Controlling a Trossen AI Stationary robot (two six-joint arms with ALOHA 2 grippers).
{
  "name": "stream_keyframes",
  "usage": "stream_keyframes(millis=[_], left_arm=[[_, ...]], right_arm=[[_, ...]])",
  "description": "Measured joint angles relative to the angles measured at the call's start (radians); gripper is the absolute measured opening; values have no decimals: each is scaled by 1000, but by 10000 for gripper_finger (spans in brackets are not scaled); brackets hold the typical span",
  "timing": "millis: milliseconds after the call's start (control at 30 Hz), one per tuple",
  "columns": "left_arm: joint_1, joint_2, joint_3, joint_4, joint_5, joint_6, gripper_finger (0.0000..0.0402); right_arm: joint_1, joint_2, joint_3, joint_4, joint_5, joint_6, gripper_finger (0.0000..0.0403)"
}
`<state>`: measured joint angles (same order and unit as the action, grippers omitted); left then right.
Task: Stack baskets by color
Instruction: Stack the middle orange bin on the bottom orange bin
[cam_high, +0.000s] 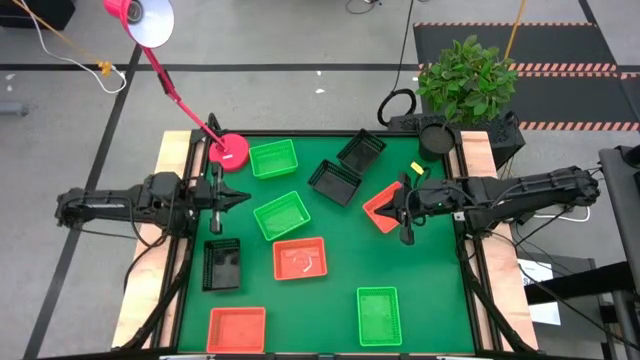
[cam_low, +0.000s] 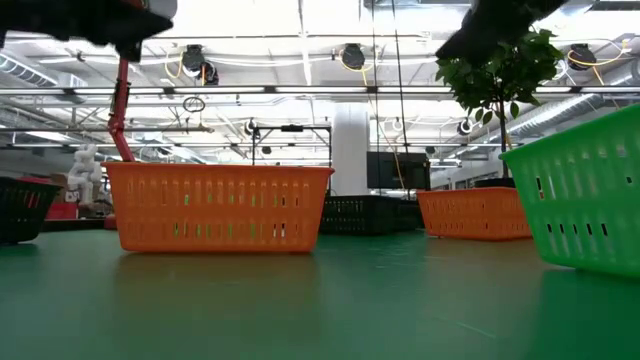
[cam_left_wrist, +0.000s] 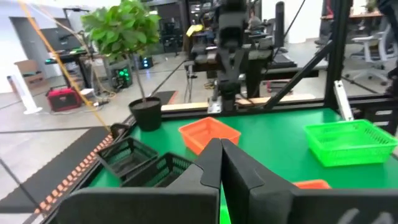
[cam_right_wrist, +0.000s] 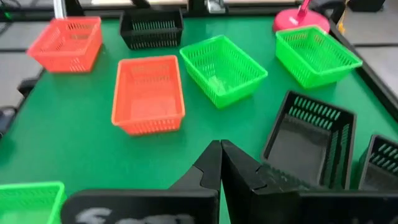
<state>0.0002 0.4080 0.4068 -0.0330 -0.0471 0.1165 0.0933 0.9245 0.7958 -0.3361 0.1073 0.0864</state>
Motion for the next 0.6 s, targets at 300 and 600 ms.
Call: stream_keyframes(millis=[300,600], left_arm=[[-120,297,240,-115,-56,-53,1],[-195,543,433,-235,-94,-65,1]], right_arm=[[0,0,-9,3,0,7,0],[0,10,-9,-27,21,26,0]])
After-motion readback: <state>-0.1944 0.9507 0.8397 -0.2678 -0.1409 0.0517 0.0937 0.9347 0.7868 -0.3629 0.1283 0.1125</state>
